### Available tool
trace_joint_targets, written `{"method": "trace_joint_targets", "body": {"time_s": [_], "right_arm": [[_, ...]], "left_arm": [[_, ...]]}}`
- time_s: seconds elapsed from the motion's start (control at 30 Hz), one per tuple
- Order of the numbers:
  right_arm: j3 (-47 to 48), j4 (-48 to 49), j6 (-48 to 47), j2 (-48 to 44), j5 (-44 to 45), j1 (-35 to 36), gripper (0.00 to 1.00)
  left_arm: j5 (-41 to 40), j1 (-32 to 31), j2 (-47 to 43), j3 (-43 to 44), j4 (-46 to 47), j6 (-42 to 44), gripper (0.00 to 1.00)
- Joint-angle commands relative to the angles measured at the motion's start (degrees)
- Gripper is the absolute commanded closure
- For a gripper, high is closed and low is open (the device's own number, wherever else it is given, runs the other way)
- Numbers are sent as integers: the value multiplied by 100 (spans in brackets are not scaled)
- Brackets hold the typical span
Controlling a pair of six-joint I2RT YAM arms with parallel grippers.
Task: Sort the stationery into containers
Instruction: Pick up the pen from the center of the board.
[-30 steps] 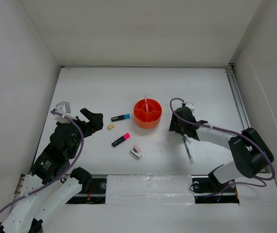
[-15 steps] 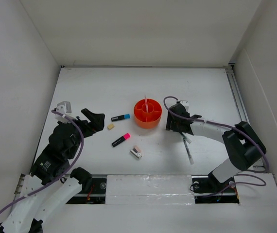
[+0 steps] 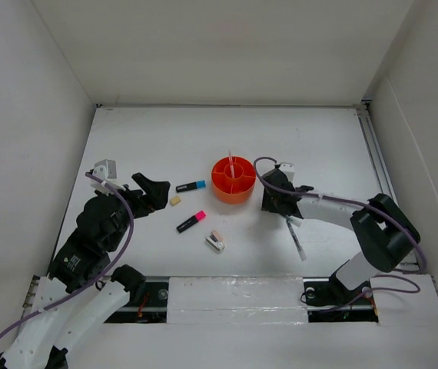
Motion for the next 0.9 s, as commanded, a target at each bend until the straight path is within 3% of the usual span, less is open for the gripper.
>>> {"method": "trace_joint_targets", "body": {"time_s": [0.0, 0.13, 0.3, 0.5, 0.6, 0.7, 0.87], "right_arm": [[-280, -978, 373, 251, -399, 360, 51], [-70, -1111, 373, 540, -345, 545, 47], [-8, -1111, 373, 796, -345, 598, 74], [-8, -970, 373, 989, -407, 545, 86], [-8, -970, 373, 989, -407, 545, 86], [-8, -970, 373, 989, -459, 545, 100], [-61, -918, 556, 753, -197, 545, 100]], "left_arm": [[105, -37, -48, 27, 293, 104, 0], [105, -38, -101, 27, 294, 104, 0], [53, -143, -154, 27, 294, 157, 0], [53, -205, -206, 27, 294, 157, 0], [53, -205, -206, 27, 294, 157, 0], [53, -205, -206, 27, 294, 157, 0], [-8, -205, -206, 27, 294, 157, 0]]}}
